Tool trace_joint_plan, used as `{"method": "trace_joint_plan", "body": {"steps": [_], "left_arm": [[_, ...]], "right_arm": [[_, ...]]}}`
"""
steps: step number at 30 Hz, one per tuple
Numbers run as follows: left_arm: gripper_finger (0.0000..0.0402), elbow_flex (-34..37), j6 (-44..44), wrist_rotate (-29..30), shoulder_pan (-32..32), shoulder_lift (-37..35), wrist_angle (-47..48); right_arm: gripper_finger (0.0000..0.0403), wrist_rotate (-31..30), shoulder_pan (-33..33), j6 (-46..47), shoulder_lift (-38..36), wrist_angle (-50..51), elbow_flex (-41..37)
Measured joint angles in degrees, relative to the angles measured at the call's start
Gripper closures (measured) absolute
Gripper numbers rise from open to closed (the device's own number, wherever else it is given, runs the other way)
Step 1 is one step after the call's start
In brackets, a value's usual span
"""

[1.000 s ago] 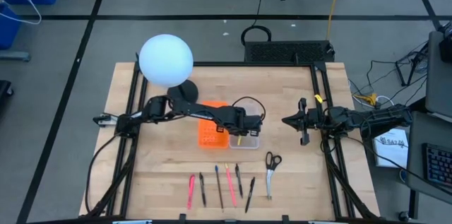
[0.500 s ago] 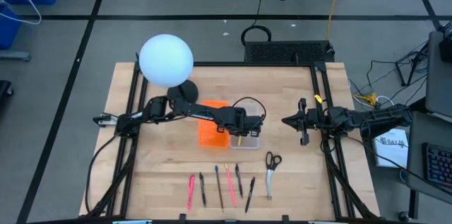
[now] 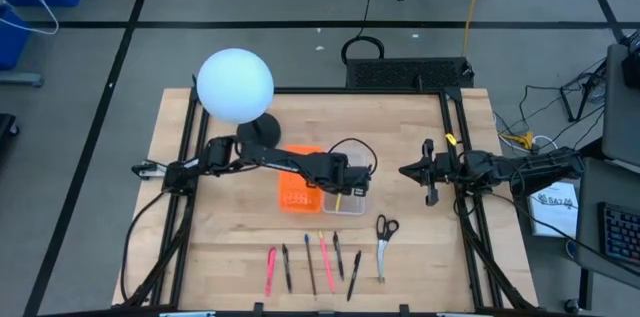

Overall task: Pick & place school supplies into a supply box
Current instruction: Put the yellow pen into the orange supply box, then put the black scissors into the orange supply box

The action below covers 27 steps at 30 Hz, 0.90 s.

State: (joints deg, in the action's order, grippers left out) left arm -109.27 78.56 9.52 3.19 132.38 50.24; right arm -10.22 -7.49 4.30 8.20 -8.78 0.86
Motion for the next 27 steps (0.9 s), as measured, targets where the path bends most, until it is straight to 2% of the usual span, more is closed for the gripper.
{"method": "trace_joint_plan", "body": {"steps": [6,8,11,13,15,17,20,24,27], "left_arm": [[0.0241,0.0,-3.3,0.4,0.2,-1.8,-0.3],[0.0236,0.0,-8.4,1.1,0.2,-4.1,-0.7],[0.024,0.0,-21.5,2.2,0.1,-9.8,-2.4],[0.0253,0.0,-28.9,5.1,0.8,-15.0,-2.7],[0.0277,-0.1,-36.6,10.5,2.5,-19.8,-1.8],[0.0314,-0.2,-45.9,15.2,4.9,-24.0,1.1],[0.038,-0.1,-55.0,20.5,8.3,-28.3,5.7],[0.0391,-0.1,-66.9,22.0,12.1,-32.8,8.9],[0.0397,2.8,-78.8,17.6,15.5,-35.1,9.1]], "right_arm": [[0.0403,0.0,0.0,-0.2,0.1,0.0,0.0],[0.0403,0.0,0.0,-0.3,0.1,0.0,0.0],[0.0403,0.0,0.0,-0.4,0.1,0.0,0.0],[0.0403,0.0,0.0,-0.4,0.1,0.1,0.0],[0.0403,0.0,0.0,-0.5,0.1,0.0,0.0],[0.0403,0.0,0.0,-0.5,0.1,0.0,0.0],[0.0403,0.0,0.0,-0.5,0.1,0.0,0.0],[0.0403,-0.1,0.0,-1.9,0.1,0.0,0.0],[0.0403,-0.1,0.0,-3.3,0.1,0.2,0.0]]}}
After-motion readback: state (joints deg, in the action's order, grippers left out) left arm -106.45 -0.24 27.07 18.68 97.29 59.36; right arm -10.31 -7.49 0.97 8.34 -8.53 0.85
